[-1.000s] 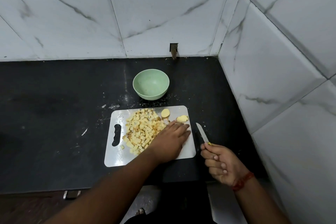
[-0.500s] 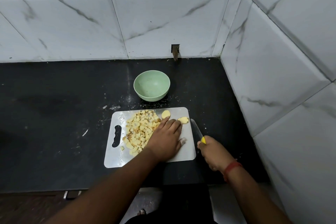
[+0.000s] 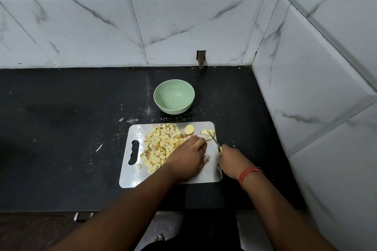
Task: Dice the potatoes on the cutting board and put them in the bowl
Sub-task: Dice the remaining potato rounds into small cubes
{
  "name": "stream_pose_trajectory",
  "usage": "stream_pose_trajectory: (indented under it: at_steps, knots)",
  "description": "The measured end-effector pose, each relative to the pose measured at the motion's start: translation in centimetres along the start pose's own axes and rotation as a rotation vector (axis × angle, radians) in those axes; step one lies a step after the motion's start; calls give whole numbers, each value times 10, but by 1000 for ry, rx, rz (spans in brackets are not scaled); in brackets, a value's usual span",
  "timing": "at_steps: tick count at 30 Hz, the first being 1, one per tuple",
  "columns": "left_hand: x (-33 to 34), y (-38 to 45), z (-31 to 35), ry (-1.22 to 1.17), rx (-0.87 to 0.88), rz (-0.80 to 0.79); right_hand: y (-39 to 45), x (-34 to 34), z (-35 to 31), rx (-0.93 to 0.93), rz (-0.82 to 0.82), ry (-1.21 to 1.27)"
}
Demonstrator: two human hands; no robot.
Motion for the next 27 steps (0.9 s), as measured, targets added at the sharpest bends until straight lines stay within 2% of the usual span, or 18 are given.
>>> stream_pose_trajectory:
  at_steps: [5,16,22,27]
  knots:
    - [-1,-1,-7,58,-33,-7,-5,1,0,-13,43,41]
    - [-8,-6,-12,95,137,-64,-25,21,17,-5,83,75]
    - [-10,-15,-13,130,123,-88,-35,35,17,2,131,24]
    - [-5,-16,-13,117,94,-97,-33,39,9,65,72,-3]
Point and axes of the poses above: each hand's wrist, its own y-axis towards the middle knuckle, its own x-axis out of the palm, z = x × y, the point moved 3 cm from there along y, towards the middle knuckle, and after that the axes turned 14 degrees about -z, right-handed, at the moved point
